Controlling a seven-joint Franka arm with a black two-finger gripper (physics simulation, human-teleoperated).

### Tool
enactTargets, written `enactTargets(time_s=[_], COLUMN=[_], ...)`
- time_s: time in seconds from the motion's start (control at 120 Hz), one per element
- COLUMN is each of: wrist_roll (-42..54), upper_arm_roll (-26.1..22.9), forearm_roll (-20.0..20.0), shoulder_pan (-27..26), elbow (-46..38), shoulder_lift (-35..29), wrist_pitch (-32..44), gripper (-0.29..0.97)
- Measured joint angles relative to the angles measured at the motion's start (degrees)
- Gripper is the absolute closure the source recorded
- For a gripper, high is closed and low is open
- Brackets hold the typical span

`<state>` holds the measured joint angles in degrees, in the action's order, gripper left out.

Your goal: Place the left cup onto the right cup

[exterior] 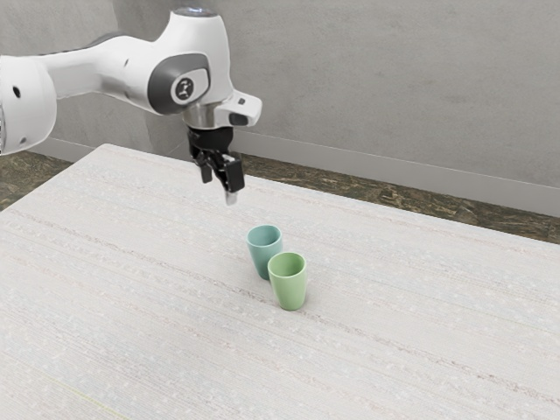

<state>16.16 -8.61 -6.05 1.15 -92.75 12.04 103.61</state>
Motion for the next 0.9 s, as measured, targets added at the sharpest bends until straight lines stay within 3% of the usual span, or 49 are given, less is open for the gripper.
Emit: enactTargets(time_s=[0.9], wrist_roll=[0.75], upper_arm_roll=[-4.71], forearm_roll=[-0.22], shoulder_pan=[-0.16], elbow=[3.36], shoulder_lift=[7.07], wrist_pitch=[4.17], gripper=[0.00])
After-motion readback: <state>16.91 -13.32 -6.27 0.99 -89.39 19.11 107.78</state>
